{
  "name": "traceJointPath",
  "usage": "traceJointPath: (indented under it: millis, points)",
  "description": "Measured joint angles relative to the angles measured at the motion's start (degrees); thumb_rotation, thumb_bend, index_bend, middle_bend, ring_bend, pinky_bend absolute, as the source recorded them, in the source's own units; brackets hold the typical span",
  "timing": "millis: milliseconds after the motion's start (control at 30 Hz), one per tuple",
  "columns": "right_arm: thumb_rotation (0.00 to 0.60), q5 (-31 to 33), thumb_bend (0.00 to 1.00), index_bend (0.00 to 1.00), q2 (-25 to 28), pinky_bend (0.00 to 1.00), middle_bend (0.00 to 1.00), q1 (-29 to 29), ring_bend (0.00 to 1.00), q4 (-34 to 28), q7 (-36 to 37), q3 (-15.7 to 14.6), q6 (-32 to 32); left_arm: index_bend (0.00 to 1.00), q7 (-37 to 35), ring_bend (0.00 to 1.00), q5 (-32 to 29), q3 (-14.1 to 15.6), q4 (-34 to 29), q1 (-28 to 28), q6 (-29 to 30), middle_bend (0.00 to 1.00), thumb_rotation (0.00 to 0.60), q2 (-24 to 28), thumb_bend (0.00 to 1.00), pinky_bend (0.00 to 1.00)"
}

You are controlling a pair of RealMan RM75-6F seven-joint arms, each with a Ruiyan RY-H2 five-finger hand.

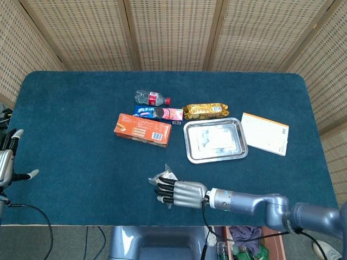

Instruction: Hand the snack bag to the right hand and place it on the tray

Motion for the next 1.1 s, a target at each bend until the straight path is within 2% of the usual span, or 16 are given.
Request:
traceJointPath:
  millis: [133, 333, 367, 400, 433, 500, 533, 600, 733, 833, 933, 1100]
  points:
    - [0.6, -0.1, 0.0, 0.0, -2.7, 0.0, 0.0, 3.6, 0.0, 3.5, -1.7, -0.1, -3.0, 0.0, -1.0, 0.0, -0.2, -0.3, 0.9, 0.1, -1.5, 0.0, 0.6, -0.1, 0.0, 0.0]
    - [0.6, 2.9, 0.0, 0.03, -5.5, 0.0, 0.01, 5.2, 0.0, 6.9, -4.6, 0.0, -5.9, 0.0, -2.5, 0.0, 0.2, -0.9, 1.6, 0.4, -2.4, 0.0, 0.6, 0.2, 0.0, 0.0]
    - [0.6, 3.2, 0.0, 0.09, -5.8, 0.01, 0.06, 5.4, 0.02, 7.5, -4.7, -0.2, -5.9, 0.0, -2.7, 0.0, 0.2, -1.0, 1.7, 0.5, -2.6, 0.0, 0.6, 0.3, 0.0, 0.0]
    - [0.6, 3.3, 0.0, 0.18, -6.1, 0.07, 0.15, 5.6, 0.08, 8.0, -4.6, -0.5, -5.6, 0.0, -2.9, 0.0, 0.2, -1.0, 1.8, 0.5, -2.7, 0.0, 0.6, 0.3, 0.0, 0.0]
    - [0.6, 3.2, 0.03, 0.29, -6.4, 0.16, 0.27, 5.8, 0.16, 8.4, -4.2, -0.9, -4.9, 0.0, -3.0, 0.0, 0.3, -1.1, 1.8, 0.5, -2.8, 0.0, 0.6, 0.4, 0.0, 0.0]
    - [0.6, 2.6, 0.11, 0.43, -6.8, 0.32, 0.43, 6.2, 0.31, 9.2, -3.0, -1.8, -3.0, 0.0, -3.3, 0.0, 0.3, -1.3, 2.0, 0.6, -3.1, 0.0, 0.6, 0.4, 0.0, 0.0]
    - [0.6, 2.1, 0.16, 0.48, -7.1, 0.38, 0.48, 6.5, 0.36, 10.1, -1.8, -2.6, -1.4, 0.0, -3.4, 0.0, 0.3, -1.3, 2.1, 0.6, -3.2, 0.0, 0.6, 0.5, 0.0, 0.0]
    - [0.6, 1.3, 0.22, 0.52, -7.6, 0.43, 0.53, 7.0, 0.4, 11.6, 0.4, -3.8, 1.6, 0.0, -3.5, 0.0, 0.3, -1.4, 2.2, 0.7, -3.5, 0.0, 0.6, 0.5, 0.0, 0.0]
    - [0.6, -0.1, 0.28, 0.54, -8.3, 0.45, 0.54, 7.9, 0.42, 15.3, 4.4, -5.7, 8.8, 0.0, -3.6, 0.0, 0.2, -1.6, 2.3, 0.6, -4.0, 0.0, 0.6, 0.5, 0.0, 0.0]
    - [0.6, 0.1, 0.3, 0.54, -7.8, 0.45, 0.54, 7.9, 0.42, 16.9, 5.7, -5.7, 13.2, 0.0, -3.6, 0.0, 0.1, -1.7, 2.3, 0.6, -4.4, 0.0, 0.6, 0.5, 0.0, 0.0]
    - [0.6, 2.1, 0.3, 0.54, -6.3, 0.45, 0.54, 7.6, 0.42, 17.7, 5.9, -4.2, 15.7, 0.0, -3.5, 0.0, 0.0, -1.8, 2.4, 0.6, -4.7, 0.0, 0.6, 0.4, 0.0, 0.0]
    - [0.6, 8.1, 0.3, 0.54, -4.0, 0.44, 0.54, 6.5, 0.42, 19.0, 5.3, -0.7, 16.2, 0.0, -2.9, 0.0, -0.4, -1.9, 2.4, 0.4, -5.4, 0.0, 0.6, 0.2, 0.0, 0.0]
